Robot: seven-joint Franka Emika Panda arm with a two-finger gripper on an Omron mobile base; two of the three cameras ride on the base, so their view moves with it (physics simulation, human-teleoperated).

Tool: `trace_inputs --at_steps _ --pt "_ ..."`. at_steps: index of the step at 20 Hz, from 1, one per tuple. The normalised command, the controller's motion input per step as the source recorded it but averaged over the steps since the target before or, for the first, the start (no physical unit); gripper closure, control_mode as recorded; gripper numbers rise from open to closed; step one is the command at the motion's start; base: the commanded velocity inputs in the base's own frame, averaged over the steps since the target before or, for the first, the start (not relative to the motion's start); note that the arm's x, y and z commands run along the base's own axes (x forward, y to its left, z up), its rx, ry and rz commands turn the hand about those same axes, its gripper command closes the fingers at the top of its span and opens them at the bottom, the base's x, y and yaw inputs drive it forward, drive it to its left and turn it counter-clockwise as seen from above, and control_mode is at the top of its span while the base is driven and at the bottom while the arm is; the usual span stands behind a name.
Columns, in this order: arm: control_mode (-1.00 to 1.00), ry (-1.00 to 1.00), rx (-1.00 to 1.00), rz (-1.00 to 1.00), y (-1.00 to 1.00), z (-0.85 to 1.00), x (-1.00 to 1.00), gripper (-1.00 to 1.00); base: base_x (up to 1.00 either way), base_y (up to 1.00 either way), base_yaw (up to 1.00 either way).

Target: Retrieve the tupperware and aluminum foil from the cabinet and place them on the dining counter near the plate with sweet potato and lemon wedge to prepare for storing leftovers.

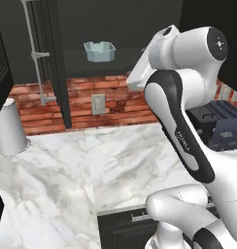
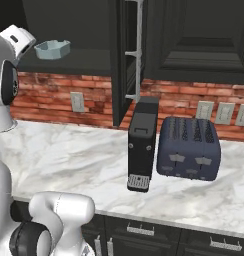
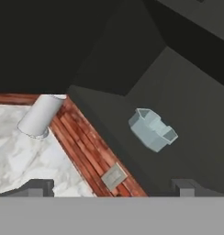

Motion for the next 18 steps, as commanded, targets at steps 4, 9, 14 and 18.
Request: trace_inputs --at_steps 4,9,14,18 --pt "-1.00 0.00 0.03 0.00 0.00 0.00 0.49 -1.00 0.00 0.00 0.00" --pt "-1.00 0.00 0.02 0.00 0.07 0.00 0.65 -1.00 0.00 0.00 0.00" --pt "-1.00 0.00 0.01 0.00 0.21 0.00 0.73 -1.00 0.00 0.00 0.00" --pt "-1.00 0.01 0.00 0.00 0.24 0.00 0.68 -1.00 0.00 0.00 0.00"
